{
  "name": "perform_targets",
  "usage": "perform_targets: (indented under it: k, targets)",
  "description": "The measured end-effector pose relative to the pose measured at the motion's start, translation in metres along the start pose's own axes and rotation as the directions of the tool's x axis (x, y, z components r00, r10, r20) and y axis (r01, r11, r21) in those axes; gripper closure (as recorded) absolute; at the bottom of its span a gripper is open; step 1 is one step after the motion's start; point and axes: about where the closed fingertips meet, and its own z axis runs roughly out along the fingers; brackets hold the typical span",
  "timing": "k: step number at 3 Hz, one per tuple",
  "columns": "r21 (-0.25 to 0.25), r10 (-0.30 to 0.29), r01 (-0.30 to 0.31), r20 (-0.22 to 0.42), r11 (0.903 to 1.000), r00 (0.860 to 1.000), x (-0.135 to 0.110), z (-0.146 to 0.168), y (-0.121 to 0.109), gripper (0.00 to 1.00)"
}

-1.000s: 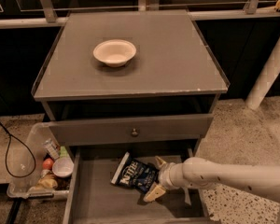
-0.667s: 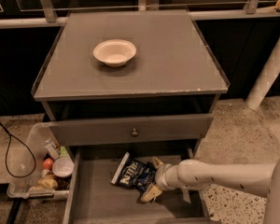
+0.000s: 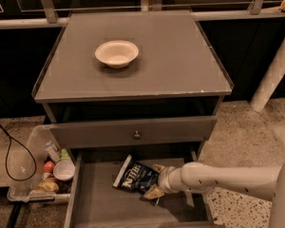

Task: Pick blue chip bag from middle drawer and place on counter

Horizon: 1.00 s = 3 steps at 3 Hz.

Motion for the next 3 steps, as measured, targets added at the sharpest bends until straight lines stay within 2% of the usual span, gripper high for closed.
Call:
perform_targets:
  k: [3]
  targets:
    - [0.0, 0.0, 0.0, 0.0, 1.0, 1.0, 0.0, 0.0001, 0.0001, 0.96]
